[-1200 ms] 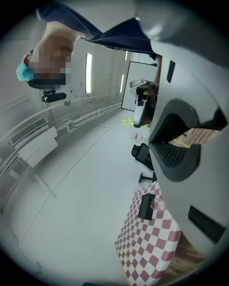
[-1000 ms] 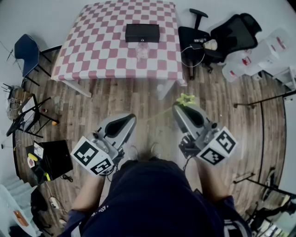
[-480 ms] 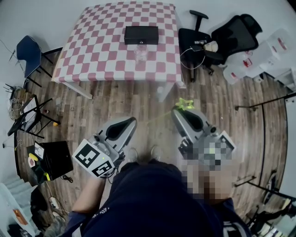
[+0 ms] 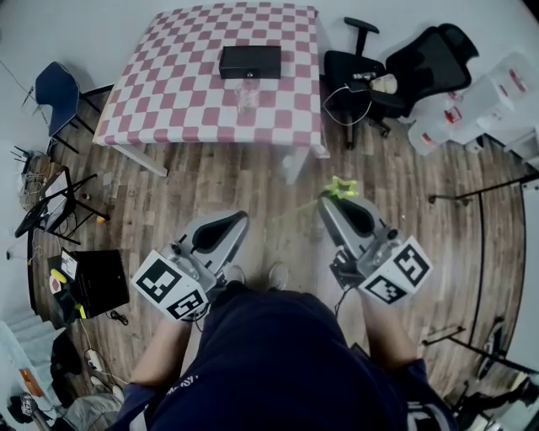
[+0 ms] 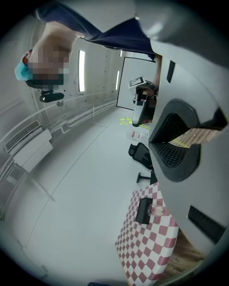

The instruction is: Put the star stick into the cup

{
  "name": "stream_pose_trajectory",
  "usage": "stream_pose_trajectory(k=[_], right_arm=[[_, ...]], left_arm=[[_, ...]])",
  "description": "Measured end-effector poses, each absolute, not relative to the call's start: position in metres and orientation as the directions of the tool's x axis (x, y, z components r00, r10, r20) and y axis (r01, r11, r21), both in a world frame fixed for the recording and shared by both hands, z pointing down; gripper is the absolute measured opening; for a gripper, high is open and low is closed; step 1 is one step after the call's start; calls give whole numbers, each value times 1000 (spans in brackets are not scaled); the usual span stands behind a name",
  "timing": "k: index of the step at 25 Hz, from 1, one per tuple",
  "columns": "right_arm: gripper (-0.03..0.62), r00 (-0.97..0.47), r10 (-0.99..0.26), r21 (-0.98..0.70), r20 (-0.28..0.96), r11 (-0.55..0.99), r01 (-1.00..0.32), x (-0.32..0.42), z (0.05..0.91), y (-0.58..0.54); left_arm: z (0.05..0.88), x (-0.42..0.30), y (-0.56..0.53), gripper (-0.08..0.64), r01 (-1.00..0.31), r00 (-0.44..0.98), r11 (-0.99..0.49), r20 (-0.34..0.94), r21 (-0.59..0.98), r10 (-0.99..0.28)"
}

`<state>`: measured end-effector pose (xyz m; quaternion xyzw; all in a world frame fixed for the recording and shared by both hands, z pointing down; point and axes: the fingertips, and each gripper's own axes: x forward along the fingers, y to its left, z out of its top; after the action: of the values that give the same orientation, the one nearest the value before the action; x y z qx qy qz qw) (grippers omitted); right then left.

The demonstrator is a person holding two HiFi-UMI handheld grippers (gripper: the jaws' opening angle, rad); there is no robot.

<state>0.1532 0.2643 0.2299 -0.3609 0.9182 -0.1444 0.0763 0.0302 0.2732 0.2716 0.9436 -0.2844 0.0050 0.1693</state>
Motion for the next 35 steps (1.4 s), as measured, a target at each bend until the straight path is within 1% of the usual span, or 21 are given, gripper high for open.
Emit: stream_pose_trajectory(k=[6,15,26,35], right_arm=[[26,-728,-684,-324,-38,698,-639,175,233,261],[26,-745,-667,-312,-18,711,-630,171,241,225],[26,-734,-678,-274,36,700,-660,128,257,127],[26,-700,-705,-266,112,657,-705,77,281,28]], left_arm=[[272,37,270,29,-573,816,-761,120,304,-566],[283,38,239,29,-579,809,-751,111,318,-577],[305,5,139,29,-554,823,-752,103,357,-558],[327,-44,37,29,-526,844,-754,136,393,-519]])
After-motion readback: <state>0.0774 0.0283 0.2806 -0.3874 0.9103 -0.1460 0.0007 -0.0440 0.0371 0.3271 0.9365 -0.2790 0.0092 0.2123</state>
